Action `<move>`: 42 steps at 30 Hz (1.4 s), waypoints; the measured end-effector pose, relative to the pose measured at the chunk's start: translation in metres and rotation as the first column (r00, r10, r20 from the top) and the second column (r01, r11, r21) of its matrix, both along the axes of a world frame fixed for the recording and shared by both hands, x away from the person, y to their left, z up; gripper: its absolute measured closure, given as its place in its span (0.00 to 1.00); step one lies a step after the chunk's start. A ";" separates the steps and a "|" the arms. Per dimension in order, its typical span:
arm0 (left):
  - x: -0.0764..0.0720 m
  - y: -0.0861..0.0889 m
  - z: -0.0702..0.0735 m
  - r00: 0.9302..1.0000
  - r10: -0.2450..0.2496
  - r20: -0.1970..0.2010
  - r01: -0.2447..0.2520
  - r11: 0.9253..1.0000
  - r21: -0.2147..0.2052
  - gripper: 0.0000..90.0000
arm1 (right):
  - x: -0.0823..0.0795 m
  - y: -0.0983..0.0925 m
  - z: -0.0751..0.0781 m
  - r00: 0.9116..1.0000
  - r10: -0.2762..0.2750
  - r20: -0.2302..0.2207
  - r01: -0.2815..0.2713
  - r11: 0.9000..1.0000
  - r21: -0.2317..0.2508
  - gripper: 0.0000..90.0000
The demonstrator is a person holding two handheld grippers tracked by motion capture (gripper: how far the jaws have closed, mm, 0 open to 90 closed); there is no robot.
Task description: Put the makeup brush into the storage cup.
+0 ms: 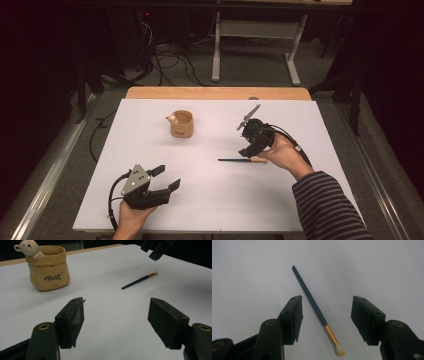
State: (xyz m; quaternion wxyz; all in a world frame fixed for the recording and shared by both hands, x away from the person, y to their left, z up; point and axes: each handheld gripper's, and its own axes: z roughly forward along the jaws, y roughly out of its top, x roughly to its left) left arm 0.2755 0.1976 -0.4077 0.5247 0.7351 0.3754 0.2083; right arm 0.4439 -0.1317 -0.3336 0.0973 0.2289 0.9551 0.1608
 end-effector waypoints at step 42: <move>0.000 0.001 0.000 1.000 0.012 0.001 -0.012 1.000 0.004 0.33 | 0.010 0.000 -0.038 0.995 0.015 -0.103 -0.030 0.990 -0.141 0.58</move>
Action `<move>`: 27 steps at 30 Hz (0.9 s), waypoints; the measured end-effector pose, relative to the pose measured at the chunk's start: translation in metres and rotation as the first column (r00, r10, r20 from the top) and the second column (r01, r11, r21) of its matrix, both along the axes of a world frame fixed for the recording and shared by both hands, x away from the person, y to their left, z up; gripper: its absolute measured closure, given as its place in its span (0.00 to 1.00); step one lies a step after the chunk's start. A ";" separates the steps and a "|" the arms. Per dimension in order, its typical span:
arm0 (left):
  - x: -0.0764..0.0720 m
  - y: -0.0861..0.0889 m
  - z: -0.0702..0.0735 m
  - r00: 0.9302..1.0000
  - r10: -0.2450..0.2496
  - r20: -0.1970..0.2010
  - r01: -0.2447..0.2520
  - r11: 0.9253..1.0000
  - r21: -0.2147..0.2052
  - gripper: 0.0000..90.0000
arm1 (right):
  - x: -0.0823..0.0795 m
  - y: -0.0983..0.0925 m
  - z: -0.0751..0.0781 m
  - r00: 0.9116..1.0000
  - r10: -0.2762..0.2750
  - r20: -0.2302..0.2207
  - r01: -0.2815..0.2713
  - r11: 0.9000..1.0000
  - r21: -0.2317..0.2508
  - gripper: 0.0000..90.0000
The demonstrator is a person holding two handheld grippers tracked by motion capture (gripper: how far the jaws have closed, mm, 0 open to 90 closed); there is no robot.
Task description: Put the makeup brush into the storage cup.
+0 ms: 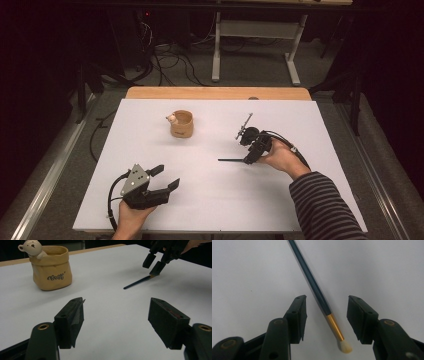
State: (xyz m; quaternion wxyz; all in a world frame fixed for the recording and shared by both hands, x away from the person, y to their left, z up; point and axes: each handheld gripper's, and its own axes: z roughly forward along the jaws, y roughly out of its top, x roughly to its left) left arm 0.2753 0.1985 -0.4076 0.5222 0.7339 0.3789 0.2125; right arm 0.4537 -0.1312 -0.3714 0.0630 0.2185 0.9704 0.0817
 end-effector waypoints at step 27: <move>0.000 -0.001 0.000 1.000 -0.009 -0.004 0.009 1.000 0.002 0.33 | 0.007 0.002 -0.015 0.998 0.009 -0.056 -0.012 0.998 -0.061 0.66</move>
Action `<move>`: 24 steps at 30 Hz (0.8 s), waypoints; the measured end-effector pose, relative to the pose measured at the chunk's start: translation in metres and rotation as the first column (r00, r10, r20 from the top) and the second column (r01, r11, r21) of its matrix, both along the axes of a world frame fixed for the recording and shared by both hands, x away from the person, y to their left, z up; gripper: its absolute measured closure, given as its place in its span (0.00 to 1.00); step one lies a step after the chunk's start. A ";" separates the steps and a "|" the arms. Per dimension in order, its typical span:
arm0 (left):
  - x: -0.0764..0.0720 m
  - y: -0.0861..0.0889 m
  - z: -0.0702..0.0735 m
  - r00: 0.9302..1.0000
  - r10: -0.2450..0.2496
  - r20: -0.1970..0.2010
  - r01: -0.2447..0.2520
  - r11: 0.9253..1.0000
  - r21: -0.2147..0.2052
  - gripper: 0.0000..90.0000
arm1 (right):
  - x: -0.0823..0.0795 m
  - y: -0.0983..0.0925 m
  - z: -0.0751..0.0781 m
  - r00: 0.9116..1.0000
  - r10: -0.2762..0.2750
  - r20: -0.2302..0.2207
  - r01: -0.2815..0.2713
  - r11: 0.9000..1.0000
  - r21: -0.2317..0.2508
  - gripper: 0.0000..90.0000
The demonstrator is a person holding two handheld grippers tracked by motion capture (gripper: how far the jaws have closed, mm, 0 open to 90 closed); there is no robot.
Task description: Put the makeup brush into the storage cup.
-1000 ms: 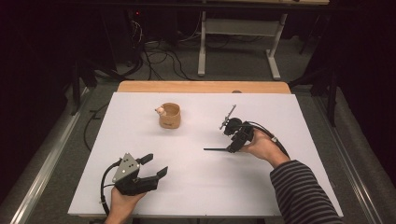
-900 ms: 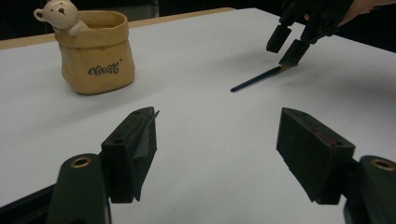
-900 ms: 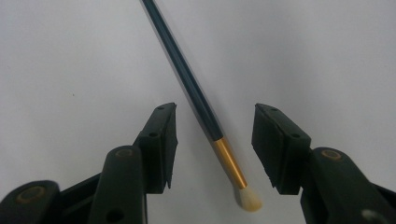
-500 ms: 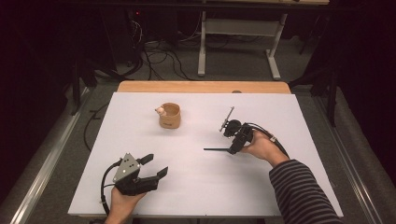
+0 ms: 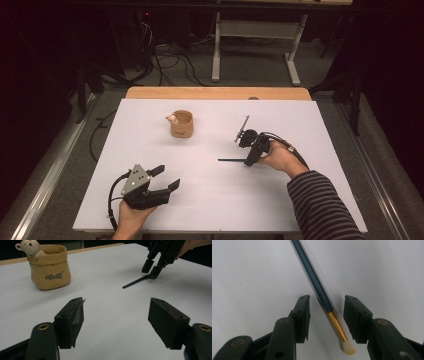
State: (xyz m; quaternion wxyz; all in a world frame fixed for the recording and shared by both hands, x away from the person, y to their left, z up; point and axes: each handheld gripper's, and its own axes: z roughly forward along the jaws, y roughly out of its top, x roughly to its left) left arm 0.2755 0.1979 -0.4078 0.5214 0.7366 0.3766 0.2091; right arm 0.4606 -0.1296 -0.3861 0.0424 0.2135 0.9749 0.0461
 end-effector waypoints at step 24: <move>0.000 0.000 0.000 1.000 -0.002 -0.001 0.002 1.000 -0.001 0.33 | -0.001 0.003 -0.004 1.000 0.014 -0.025 -0.014 1.000 -0.022 0.87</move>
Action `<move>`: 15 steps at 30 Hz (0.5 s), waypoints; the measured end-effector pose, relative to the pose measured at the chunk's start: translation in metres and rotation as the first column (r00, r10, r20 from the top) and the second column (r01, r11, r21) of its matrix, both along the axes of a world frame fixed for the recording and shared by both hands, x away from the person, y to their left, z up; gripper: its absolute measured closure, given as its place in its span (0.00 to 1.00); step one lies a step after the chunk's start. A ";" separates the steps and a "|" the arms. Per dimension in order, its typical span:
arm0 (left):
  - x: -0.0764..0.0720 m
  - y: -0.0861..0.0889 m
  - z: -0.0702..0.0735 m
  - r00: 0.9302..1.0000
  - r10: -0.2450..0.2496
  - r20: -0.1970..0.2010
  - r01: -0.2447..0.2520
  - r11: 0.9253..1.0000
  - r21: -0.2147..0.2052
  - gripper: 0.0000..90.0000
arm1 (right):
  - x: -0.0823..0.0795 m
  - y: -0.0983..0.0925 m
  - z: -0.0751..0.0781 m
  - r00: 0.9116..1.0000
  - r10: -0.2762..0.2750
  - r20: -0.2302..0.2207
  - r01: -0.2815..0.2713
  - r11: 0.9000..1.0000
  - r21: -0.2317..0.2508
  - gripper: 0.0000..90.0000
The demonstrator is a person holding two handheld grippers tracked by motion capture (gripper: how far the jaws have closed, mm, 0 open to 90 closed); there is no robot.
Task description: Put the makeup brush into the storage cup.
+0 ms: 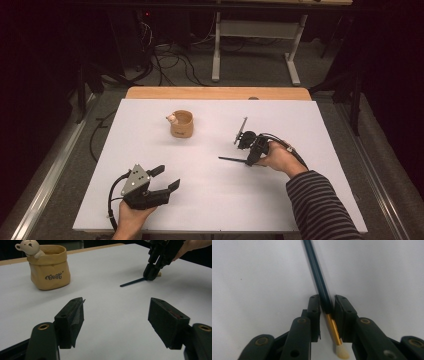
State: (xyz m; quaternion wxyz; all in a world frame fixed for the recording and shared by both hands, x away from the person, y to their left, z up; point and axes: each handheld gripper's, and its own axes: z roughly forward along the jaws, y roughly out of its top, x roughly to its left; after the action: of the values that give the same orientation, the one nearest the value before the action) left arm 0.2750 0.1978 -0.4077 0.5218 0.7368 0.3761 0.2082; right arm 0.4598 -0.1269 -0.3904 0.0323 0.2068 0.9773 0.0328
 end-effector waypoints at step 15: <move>0.000 0.000 0.000 1.000 -0.002 -0.004 0.002 1.000 0.003 0.33 | -0.001 -0.001 0.000 1.000 0.013 0.002 -0.013 1.000 0.010 0.94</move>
State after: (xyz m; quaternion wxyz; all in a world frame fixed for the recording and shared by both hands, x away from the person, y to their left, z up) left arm 0.2753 0.1977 -0.4080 0.5203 0.7384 0.3760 0.2068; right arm 0.4586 -0.1281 -0.3906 0.0322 0.2008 0.9784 0.0382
